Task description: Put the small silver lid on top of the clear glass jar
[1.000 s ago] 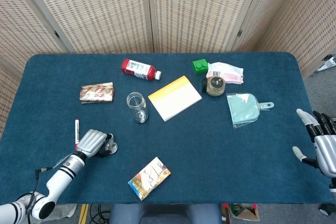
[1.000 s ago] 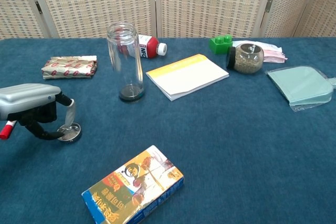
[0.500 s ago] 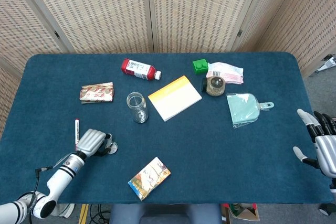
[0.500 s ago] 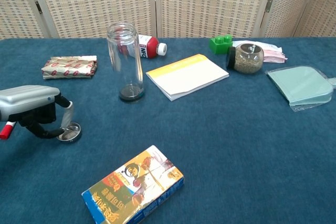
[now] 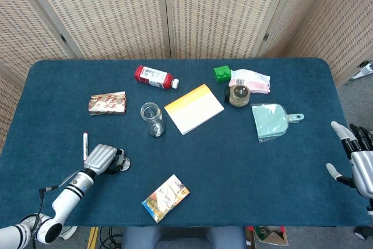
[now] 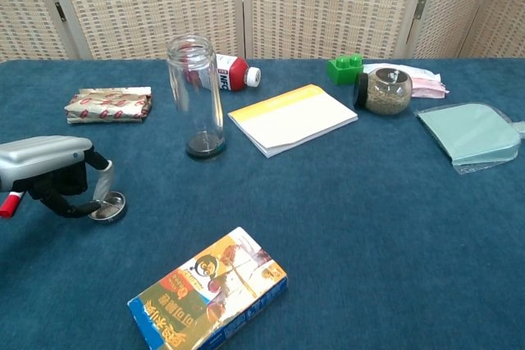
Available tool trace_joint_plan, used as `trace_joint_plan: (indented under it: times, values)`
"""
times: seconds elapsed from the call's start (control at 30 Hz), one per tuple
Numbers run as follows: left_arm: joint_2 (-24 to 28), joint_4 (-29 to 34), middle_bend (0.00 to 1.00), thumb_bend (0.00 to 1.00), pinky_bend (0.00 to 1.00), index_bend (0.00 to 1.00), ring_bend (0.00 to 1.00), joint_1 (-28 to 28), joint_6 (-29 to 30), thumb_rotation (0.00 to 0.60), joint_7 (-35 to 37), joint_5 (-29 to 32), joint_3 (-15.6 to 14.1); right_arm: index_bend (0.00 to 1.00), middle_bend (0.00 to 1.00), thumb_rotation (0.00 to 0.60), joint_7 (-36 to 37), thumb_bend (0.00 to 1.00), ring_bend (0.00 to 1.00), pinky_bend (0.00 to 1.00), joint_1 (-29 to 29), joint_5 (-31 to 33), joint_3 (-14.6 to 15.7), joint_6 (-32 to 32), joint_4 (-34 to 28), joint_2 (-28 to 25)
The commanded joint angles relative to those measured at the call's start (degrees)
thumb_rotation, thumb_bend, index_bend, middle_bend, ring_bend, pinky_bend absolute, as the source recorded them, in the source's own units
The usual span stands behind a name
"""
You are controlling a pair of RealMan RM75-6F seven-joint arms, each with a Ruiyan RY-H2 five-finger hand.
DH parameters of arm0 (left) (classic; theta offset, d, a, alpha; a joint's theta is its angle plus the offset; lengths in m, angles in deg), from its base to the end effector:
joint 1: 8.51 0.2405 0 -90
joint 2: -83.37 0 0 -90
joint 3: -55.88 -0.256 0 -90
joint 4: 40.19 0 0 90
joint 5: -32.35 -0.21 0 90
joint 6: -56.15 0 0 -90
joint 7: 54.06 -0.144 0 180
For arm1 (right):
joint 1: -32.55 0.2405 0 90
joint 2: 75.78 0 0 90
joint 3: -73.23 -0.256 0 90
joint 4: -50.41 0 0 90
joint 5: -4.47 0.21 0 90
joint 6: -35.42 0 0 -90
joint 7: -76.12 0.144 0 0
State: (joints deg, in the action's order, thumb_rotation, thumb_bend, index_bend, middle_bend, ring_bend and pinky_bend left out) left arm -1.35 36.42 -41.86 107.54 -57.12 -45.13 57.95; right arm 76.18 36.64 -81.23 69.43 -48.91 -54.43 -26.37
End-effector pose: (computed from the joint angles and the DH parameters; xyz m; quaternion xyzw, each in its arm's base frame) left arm -0.2461 0.3057 -0.0081 -0.7619 -0.4173 -0.3016 0.3930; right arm -0.2831 -0.1778 0.2173 0.6004 -0.3778 0.3779 0.5950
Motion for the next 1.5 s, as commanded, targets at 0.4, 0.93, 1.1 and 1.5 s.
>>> trace_joint_plan:
  times: [0.4,0.93,1.1,1.5]
  values:
    - [0.0,0.4,1.0,0.45,1.0,0.65,1.0,-0.4,-0.5,0.6,4.2,-0.3,0.3,0.01,0.14,0.6,0.3,0.24,0.03,0.07,-0.6,0.0,0.0,-0.8,0.1,-0.1]
    - [5.6,7.0,1.0,0.48,1.0,0.67,1.0,-0.4,1.3,0.6,8.4,0.9,3.1,0.01,0.14,0.6,0.9,0.24,0.03,0.07,-0.5,-0.3,-0.1,-0.6,0.7,0.1]
    - [10.0,12.0,1.0,0.48,1.0,0.67,1.0,-0.8,2.4,0.6,9.0,1.3,5.2,0.01,0.14,0.6,0.7,0.24,0.03,0.07,-0.3,-0.4,-0.1,-0.4,0.6,0.1]
    - [17.1,19.5,1.0,0.48,1.0,0.67,1.0,-3.7,2.7,0.6,9.0,4.8,11.3,0.01,0.14,0.6,0.1,0.24,0.03,0.07,-0.1,-0.6,-0.1,-0.2,0.0,0.1]
